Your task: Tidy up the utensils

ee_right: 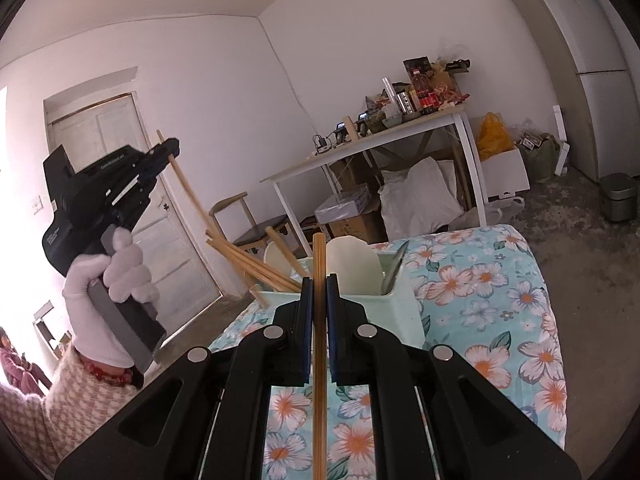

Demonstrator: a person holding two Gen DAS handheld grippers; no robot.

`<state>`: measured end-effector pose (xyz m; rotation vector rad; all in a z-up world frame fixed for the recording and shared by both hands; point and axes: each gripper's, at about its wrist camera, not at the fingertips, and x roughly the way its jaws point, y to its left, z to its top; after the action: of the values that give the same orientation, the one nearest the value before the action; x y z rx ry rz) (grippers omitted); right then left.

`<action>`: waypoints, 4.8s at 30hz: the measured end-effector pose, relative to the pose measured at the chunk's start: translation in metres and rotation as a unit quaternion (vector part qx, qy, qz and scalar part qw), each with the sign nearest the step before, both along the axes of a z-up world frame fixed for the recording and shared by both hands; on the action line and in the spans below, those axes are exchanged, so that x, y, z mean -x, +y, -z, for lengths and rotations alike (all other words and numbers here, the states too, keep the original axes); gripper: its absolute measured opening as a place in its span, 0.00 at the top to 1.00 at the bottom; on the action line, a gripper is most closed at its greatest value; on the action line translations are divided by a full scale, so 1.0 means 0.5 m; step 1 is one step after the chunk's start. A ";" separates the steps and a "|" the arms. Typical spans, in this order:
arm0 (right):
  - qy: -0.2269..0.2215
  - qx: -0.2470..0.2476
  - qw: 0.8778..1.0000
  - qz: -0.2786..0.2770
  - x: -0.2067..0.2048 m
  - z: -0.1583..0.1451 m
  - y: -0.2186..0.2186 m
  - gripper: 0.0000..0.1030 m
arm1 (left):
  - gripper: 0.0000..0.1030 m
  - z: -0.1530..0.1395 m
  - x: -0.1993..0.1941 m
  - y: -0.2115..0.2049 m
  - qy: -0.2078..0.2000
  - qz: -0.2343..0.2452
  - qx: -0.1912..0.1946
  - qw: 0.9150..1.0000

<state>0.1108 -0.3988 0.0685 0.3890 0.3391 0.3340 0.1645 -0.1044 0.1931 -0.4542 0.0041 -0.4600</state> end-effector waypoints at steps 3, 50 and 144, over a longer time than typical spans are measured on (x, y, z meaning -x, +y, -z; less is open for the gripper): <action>0.006 -0.006 1.000 0.002 -0.011 0.010 -0.008 0.93 | 0.95 -0.017 -0.006 -0.008 -0.019 -0.003 0.004 1.000; -0.183 0.027 0.980 0.073 -0.195 -0.238 0.155 0.93 | 0.44 0.304 0.186 0.180 0.160 -0.058 -0.143 0.975; 0.145 0.219 0.937 0.232 0.065 0.031 0.147 0.11 | 0.08 0.229 0.154 0.070 0.301 -0.190 -0.300 0.885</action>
<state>0.0784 -0.3254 0.0531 0.0673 0.5819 -0.2679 0.0877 -0.0697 0.0784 0.0372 0.6352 0.0969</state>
